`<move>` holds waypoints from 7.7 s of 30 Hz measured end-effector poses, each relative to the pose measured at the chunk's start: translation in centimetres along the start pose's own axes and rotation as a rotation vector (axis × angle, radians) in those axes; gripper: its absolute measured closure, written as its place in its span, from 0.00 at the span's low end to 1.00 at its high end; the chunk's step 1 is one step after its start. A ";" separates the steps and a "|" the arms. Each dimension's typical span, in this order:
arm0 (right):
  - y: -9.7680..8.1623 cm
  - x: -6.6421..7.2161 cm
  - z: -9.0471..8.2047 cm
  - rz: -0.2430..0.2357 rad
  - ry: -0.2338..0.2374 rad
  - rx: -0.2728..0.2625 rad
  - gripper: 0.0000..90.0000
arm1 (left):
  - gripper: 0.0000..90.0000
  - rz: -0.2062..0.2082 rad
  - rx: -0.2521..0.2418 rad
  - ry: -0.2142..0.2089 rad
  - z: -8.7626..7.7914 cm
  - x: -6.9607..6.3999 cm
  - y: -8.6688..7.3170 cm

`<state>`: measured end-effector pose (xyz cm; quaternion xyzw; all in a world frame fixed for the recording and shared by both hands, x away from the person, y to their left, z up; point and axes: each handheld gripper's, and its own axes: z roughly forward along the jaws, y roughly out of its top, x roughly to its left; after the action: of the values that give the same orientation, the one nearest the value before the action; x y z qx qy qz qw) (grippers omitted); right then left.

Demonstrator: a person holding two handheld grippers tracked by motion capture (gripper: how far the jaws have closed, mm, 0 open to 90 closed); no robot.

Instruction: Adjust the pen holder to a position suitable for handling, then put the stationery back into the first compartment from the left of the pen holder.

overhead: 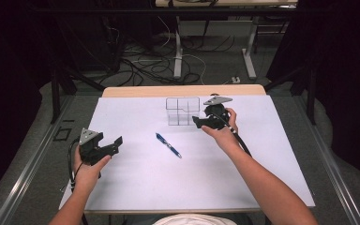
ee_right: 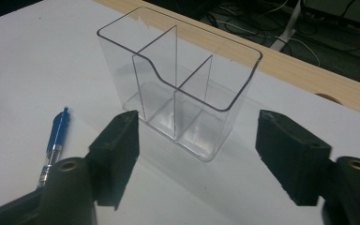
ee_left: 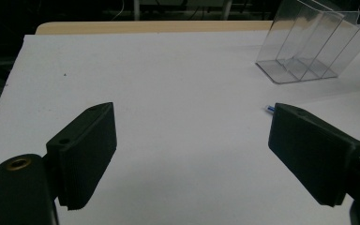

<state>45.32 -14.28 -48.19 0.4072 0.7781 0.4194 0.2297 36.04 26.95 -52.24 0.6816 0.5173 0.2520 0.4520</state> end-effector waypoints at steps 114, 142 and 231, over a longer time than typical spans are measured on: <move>-2.8 9.6 5.2 0.043 0.251 0.439 0.89 | 0.17 -0.006 0.021 -0.014 -0.2 -0.3 -0.2; -0.4 5.1 0.2 0.061 0.235 0.264 0.89 | 0.17 0.007 0.026 -0.023 -0.1 -0.7 -0.1; -2.3 8.8 -5.0 -1.591 -0.349 0.048 0.89 | 0.50 0.740 0.194 -0.329 5.5 -14.3 11.0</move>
<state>35.82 -10.08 -47.57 -0.2031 0.7963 0.0442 0.5680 40.97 11.06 -43.38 0.8921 0.1797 0.2354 0.3413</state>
